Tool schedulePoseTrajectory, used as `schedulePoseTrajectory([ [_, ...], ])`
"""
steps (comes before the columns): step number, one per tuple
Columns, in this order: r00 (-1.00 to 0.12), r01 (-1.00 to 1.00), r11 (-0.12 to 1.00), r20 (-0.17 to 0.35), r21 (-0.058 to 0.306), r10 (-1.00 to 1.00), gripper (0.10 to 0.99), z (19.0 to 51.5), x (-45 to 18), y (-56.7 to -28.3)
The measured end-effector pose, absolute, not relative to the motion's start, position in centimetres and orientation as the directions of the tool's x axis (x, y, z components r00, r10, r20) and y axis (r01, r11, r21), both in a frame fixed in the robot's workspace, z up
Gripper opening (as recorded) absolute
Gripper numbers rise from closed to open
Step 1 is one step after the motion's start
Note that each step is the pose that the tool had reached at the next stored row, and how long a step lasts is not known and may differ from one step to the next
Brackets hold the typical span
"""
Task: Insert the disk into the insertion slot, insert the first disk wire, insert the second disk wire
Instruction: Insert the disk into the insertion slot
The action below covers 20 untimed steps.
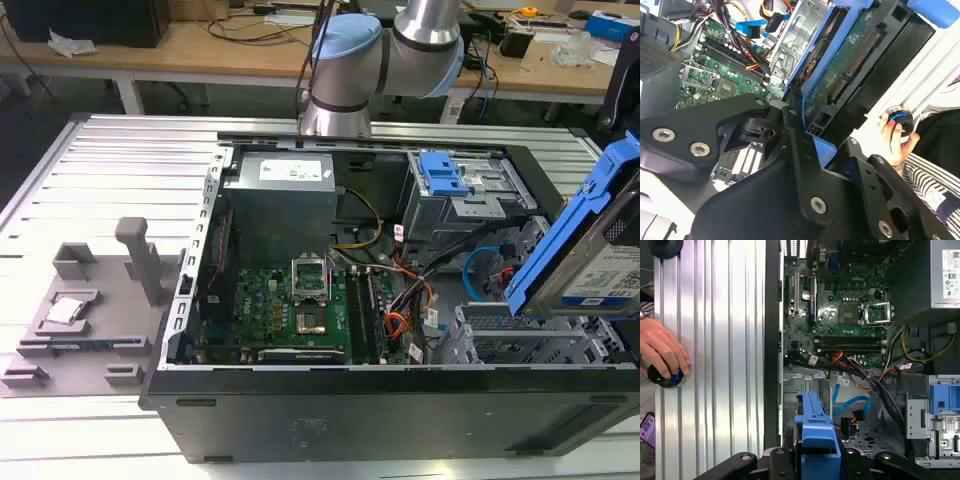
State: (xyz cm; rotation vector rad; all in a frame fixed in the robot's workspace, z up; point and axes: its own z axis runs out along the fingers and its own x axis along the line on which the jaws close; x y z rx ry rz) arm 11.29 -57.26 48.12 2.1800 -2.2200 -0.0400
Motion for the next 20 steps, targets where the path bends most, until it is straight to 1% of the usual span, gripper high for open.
schedulePoseTrajectory([
  [20,-0.018,-0.999,0.018,0.003,0.039,-1.000,0.365,45.7,11.2,-57.3],
])
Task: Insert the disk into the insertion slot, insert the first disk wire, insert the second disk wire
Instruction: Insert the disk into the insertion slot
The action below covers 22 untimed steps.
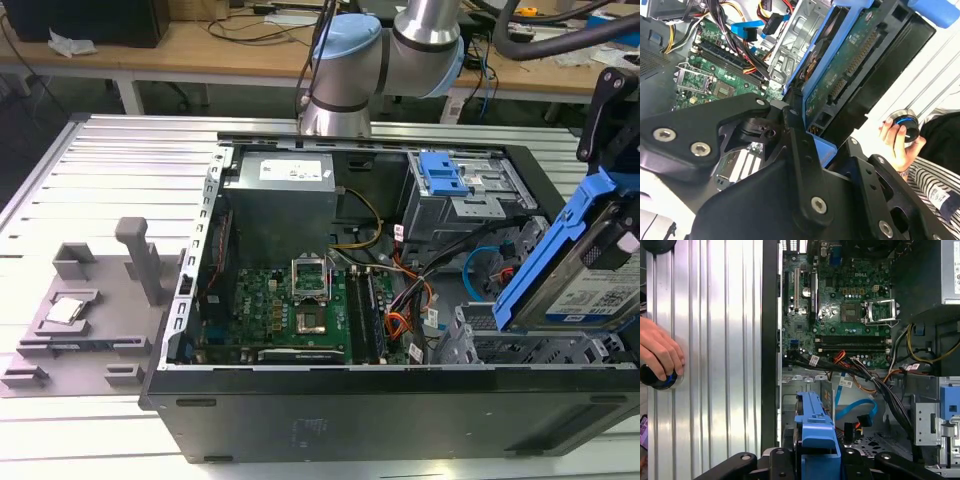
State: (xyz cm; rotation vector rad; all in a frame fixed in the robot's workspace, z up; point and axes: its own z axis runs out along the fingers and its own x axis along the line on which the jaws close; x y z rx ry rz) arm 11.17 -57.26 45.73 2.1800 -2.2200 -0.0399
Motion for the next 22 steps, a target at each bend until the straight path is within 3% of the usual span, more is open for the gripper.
schedulePoseTrajectory([
  [22,0.000,-0.999,-0.001,-0.012,0.040,-1.000,0.365,43.8,10.1,-55.4],
])
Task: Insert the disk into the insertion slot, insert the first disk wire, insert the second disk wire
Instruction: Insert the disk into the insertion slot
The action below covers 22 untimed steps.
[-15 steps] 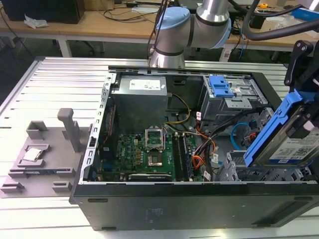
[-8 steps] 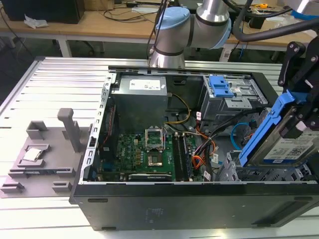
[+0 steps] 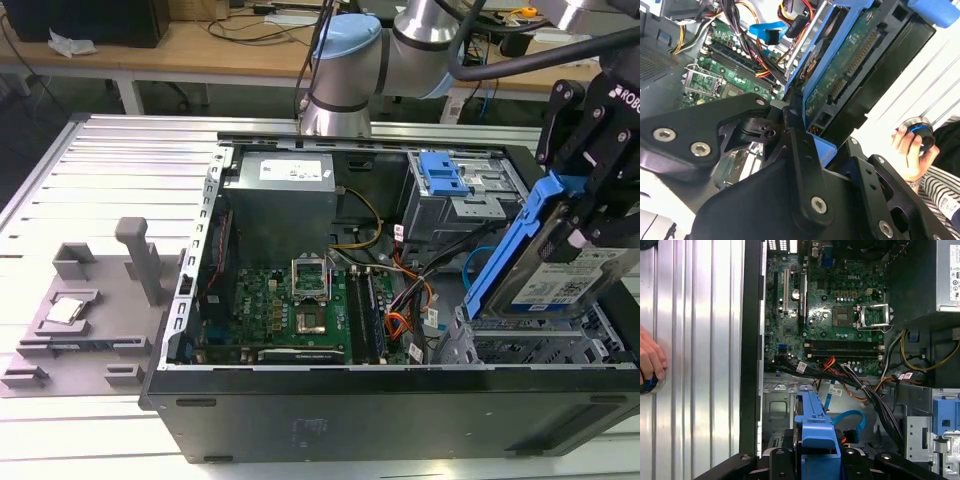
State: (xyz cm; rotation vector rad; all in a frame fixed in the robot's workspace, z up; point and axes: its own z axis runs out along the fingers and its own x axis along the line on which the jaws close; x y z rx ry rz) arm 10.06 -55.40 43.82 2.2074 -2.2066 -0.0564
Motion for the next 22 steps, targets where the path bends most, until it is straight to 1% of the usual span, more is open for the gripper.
schedulePoseTrajectory([
  [13,0.000,-0.999,-0.001,-0.011,0.040,-1.000,0.365,42.1,10.2,-55.4],
  [22,0.000,-0.999,-0.001,-0.011,0.040,-1.000,0.365,41.5,10.2,-55.4],
])
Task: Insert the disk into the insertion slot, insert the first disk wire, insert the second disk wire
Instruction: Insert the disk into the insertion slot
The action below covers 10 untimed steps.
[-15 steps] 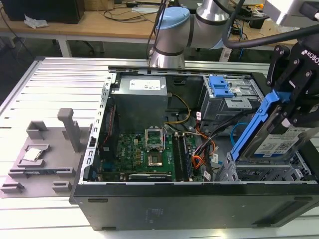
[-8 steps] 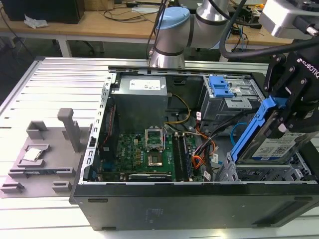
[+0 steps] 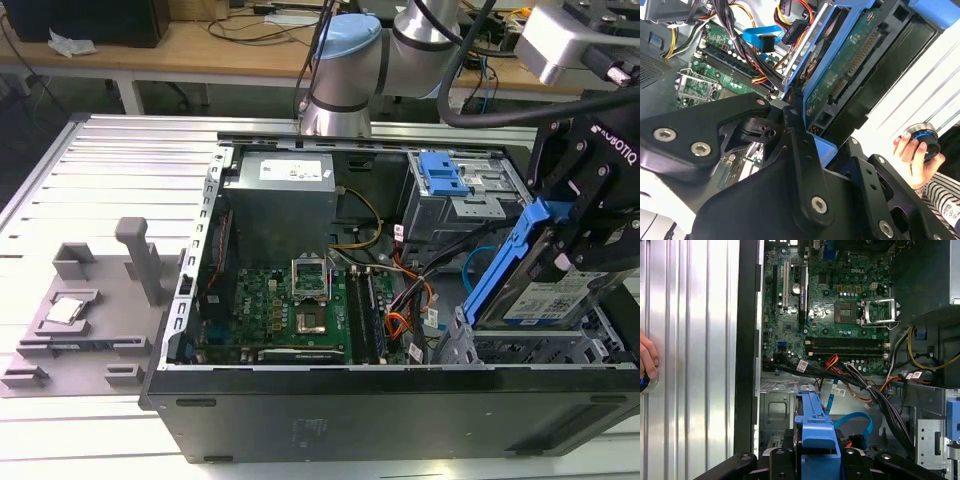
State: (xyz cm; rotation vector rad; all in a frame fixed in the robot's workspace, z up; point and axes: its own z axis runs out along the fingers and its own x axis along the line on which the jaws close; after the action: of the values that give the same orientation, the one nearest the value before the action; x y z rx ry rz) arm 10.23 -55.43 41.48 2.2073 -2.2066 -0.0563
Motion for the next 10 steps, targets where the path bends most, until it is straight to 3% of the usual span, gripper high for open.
schedulePoseTrajectory([
  [10,0.000,-0.999,-0.001,-0.011,0.040,-1.000,0.365,40.98,10.23,-55.43],
])
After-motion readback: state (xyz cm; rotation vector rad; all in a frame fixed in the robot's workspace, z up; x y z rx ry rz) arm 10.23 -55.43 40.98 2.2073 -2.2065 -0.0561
